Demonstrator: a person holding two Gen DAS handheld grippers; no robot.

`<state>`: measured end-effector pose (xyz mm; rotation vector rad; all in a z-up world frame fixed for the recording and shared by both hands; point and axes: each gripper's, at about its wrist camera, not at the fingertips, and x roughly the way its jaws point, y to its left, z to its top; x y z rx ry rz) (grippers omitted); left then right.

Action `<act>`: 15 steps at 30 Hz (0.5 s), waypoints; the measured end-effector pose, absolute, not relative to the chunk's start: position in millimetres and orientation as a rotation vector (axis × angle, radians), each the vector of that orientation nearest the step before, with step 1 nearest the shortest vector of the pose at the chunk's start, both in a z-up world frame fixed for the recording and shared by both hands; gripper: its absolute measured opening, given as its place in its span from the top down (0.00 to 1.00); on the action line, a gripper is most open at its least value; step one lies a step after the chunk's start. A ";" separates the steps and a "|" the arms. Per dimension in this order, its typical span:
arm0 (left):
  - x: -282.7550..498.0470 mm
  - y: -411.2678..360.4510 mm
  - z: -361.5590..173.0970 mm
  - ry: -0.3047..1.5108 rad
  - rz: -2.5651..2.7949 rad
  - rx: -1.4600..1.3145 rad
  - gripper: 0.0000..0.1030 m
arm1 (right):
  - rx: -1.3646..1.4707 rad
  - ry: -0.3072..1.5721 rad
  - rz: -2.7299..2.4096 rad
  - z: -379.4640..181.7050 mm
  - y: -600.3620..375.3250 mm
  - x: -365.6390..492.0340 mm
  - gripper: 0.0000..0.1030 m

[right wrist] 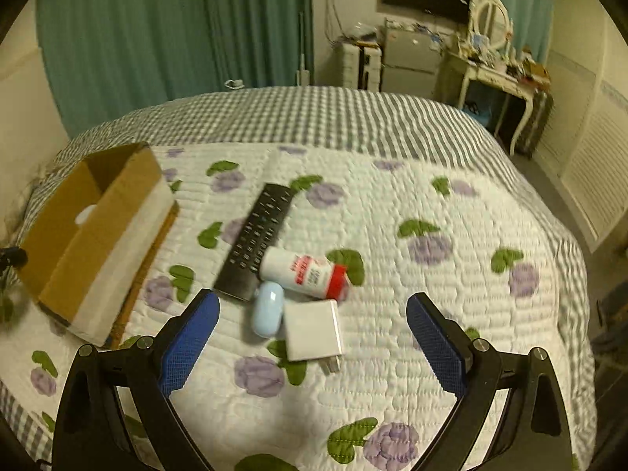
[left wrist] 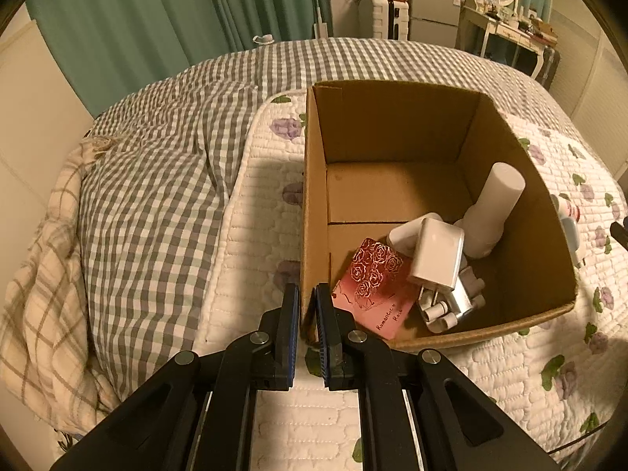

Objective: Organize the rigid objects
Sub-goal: 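Move the right tool to the white square adapter and grasp it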

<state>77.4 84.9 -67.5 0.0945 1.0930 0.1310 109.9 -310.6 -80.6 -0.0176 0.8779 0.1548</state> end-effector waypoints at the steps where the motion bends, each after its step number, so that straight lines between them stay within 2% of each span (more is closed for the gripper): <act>1: 77.8 84.1 -67.7 1.092 0.135 0.095 0.90 | -0.007 0.888 0.151 -85.1 -314.0 110.4 0.06; 15: 76.1 79.2 -65.2 1.083 0.144 0.119 0.92 | -0.061 0.973 0.101 -123.0 -312.9 123.2 0.06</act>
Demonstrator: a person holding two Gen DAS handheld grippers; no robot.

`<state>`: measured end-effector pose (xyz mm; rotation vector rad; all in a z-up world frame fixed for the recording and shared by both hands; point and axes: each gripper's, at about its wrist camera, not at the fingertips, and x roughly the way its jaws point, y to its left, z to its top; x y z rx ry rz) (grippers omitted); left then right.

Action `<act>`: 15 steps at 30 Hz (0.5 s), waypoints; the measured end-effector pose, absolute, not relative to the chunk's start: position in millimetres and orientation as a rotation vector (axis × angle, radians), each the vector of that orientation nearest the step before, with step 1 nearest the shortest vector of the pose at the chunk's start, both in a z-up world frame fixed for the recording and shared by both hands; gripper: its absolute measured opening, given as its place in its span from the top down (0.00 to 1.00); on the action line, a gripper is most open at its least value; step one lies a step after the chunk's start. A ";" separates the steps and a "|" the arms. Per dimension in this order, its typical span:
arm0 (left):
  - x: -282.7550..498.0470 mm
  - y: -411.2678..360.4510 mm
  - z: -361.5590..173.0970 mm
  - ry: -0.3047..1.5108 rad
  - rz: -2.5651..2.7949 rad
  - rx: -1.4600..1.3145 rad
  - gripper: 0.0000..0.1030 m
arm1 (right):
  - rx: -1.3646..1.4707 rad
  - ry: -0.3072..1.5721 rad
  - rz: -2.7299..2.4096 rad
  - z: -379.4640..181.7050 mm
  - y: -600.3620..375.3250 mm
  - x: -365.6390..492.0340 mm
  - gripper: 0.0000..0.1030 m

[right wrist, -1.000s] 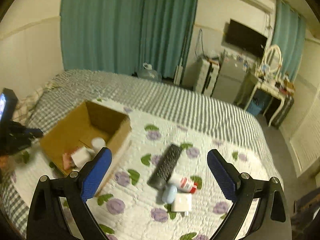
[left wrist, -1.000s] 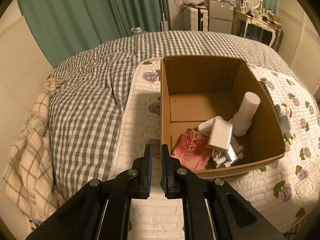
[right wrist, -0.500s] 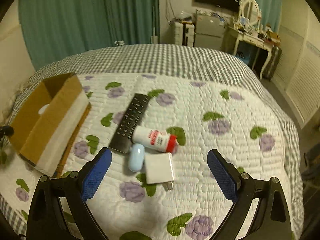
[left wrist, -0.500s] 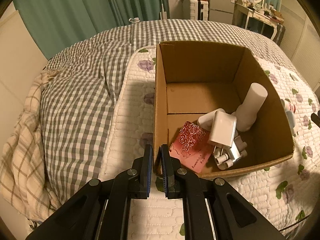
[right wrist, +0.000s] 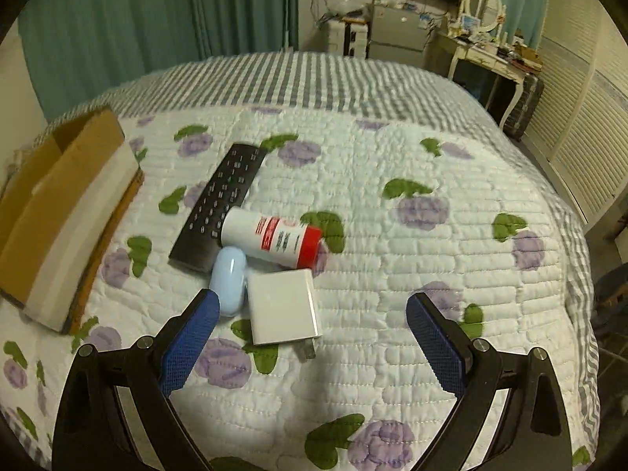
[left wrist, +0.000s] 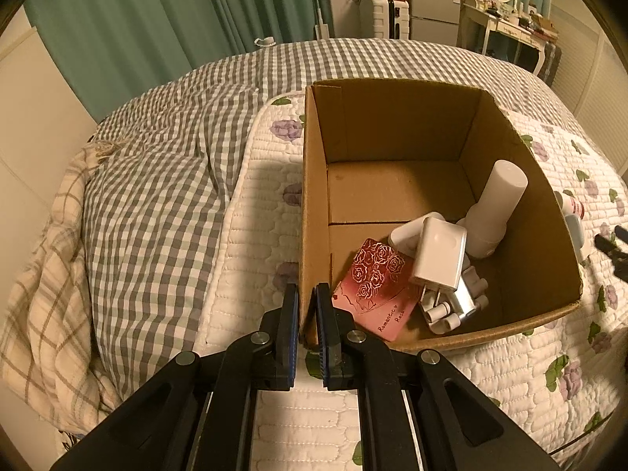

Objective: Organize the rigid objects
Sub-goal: 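Move the right tool to the white square adapter and grasp it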

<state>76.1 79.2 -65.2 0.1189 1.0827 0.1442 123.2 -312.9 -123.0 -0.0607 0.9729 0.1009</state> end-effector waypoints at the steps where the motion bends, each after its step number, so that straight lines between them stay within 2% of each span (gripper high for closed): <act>1: 76.2 79.1 -65.1 1.082 0.143 0.118 0.92 | -0.066 0.986 0.102 -127.2 -311.4 125.4 0.06; 5: 75.2 79.2 -64.6 1.081 0.137 0.105 0.92 | -0.088 1.077 0.116 -150.1 -306.1 137.4 0.14; 7: 75.3 78.5 -64.6 1.079 0.136 0.105 0.92 | -0.102 1.103 0.115 -157.6 -304.6 140.0 0.25; 14: 75.3 79.0 -64.4 1.078 0.133 0.101 0.92 | -0.142 1.140 0.137 -170.8 -295.0 146.7 0.34; 15: 75.4 79.0 -64.4 1.079 0.133 0.101 0.92 | -0.145 1.143 0.146 -172.3 -293.7 147.2 0.38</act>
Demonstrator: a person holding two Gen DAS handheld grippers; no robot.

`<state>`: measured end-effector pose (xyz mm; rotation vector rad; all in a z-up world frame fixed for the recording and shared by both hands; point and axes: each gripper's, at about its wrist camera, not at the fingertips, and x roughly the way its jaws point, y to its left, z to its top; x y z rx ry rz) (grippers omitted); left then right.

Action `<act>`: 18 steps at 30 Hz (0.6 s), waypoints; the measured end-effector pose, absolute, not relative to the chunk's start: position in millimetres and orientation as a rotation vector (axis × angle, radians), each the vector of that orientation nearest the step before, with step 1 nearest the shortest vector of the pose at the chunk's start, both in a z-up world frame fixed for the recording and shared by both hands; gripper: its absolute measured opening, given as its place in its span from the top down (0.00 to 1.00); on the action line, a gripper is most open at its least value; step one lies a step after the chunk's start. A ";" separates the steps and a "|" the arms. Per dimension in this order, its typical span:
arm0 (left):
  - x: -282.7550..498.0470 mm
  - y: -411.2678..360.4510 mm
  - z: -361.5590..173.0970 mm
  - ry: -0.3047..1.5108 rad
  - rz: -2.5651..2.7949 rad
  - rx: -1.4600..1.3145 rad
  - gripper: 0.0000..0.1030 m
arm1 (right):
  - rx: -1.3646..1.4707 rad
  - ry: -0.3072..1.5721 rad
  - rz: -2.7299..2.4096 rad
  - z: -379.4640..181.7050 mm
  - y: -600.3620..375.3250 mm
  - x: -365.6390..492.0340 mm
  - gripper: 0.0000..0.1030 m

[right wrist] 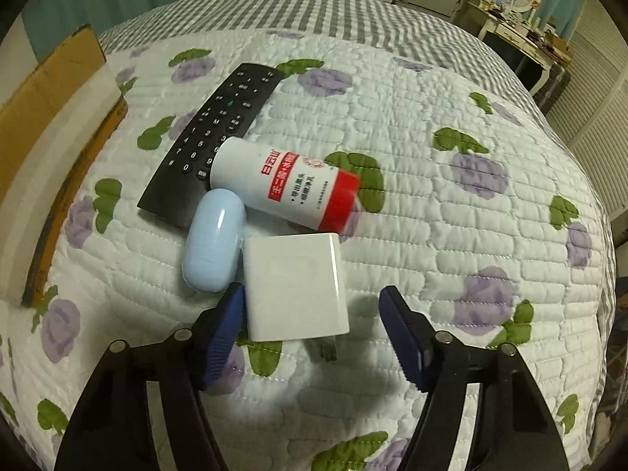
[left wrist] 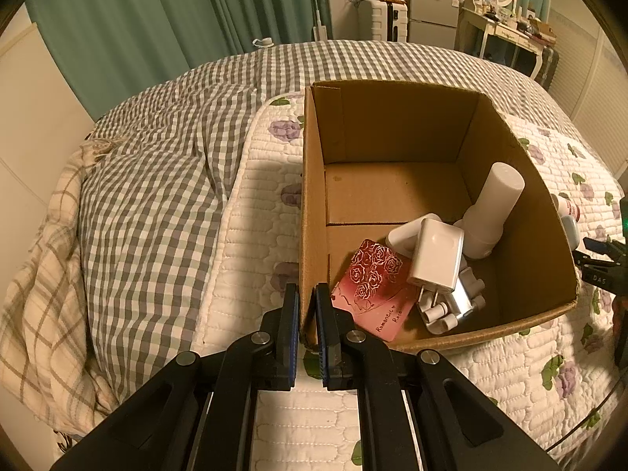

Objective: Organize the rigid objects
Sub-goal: 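Move the right tool to the white square adapter and grasp it, then carry the white adapter with the right tool and drop it into the box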

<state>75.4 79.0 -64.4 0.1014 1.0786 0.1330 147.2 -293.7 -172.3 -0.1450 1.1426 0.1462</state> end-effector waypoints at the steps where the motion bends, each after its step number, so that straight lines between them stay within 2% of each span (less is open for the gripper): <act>1: 75.3 79.2 -64.2 1.079 0.133 0.100 0.92 | -0.143 1.145 0.154 -173.0 -293.1 148.5 0.45; 3: 75.4 79.7 -64.3 1.077 0.132 0.097 0.92 | -0.136 1.144 0.182 -172.7 -291.4 148.3 0.51; 18: 70.2 81.8 -59.2 1.061 0.103 0.095 0.94 | -0.089 1.006 0.094 -120.5 -308.4 120.9 0.51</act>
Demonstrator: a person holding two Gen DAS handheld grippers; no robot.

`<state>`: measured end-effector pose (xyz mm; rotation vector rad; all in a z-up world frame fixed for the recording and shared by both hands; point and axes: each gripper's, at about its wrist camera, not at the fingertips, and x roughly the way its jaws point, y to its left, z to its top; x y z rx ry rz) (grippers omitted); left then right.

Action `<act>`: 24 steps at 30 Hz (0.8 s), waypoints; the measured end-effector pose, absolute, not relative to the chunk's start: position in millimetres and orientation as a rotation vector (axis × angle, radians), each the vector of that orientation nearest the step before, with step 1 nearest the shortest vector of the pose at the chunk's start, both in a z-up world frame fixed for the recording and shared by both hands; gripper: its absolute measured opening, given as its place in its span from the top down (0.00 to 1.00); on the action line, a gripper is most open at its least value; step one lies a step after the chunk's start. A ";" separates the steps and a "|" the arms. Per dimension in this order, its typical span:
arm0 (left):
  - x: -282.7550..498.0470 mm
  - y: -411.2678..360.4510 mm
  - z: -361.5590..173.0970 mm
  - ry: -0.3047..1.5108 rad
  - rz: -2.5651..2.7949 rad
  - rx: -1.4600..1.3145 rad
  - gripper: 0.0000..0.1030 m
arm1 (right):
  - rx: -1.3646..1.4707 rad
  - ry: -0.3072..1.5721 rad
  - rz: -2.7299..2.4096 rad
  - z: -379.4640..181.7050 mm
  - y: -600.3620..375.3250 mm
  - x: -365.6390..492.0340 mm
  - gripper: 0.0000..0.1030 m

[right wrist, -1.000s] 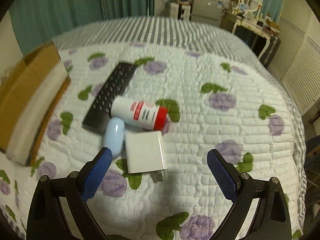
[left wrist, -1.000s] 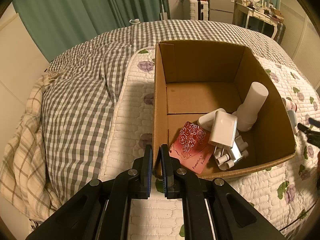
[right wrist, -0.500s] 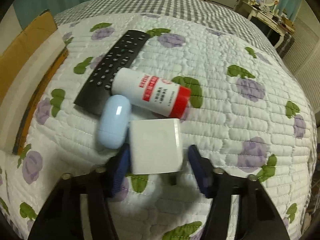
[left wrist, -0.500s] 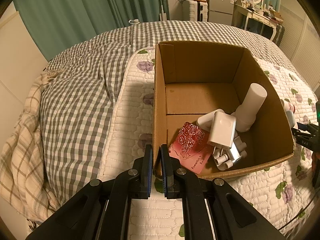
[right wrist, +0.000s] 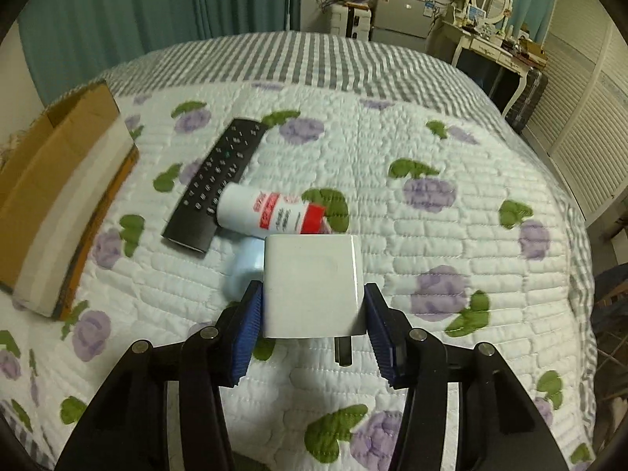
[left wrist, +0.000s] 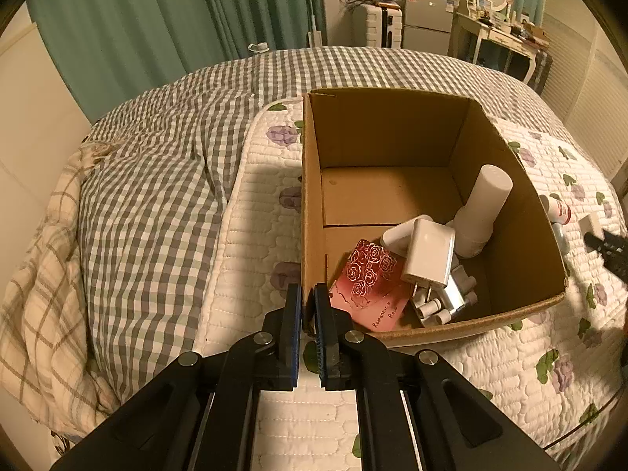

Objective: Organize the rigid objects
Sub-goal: 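Carry the white adapter with the right tool and drop it into the box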

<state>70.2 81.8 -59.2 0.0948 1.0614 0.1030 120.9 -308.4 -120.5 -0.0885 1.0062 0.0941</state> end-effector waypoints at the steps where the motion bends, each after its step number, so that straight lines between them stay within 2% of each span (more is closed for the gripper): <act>1: 69.4 82.7 -59.0 1.061 0.101 0.093 0.94 | -0.100 0.995 0.097 -114.0 -306.4 122.0 0.51; 8: 68.3 83.7 -57.6 1.055 0.087 0.089 0.94 | -0.215 0.871 0.185 -48.4 -262.3 108.4 0.51; 16: 67.7 84.1 -57.7 1.053 0.085 0.087 0.94 | -0.256 0.705 0.435 28.6 -162.7 101.6 0.51; 19: 67.7 84.8 -58.0 1.052 0.082 0.087 0.94 | -0.276 0.694 0.487 28.9 -131.3 99.3 0.51; 24: 67.5 84.7 -58.0 1.049 0.080 0.089 0.94 | -0.274 0.760 0.550 -3.9 -94.6 99.5 0.51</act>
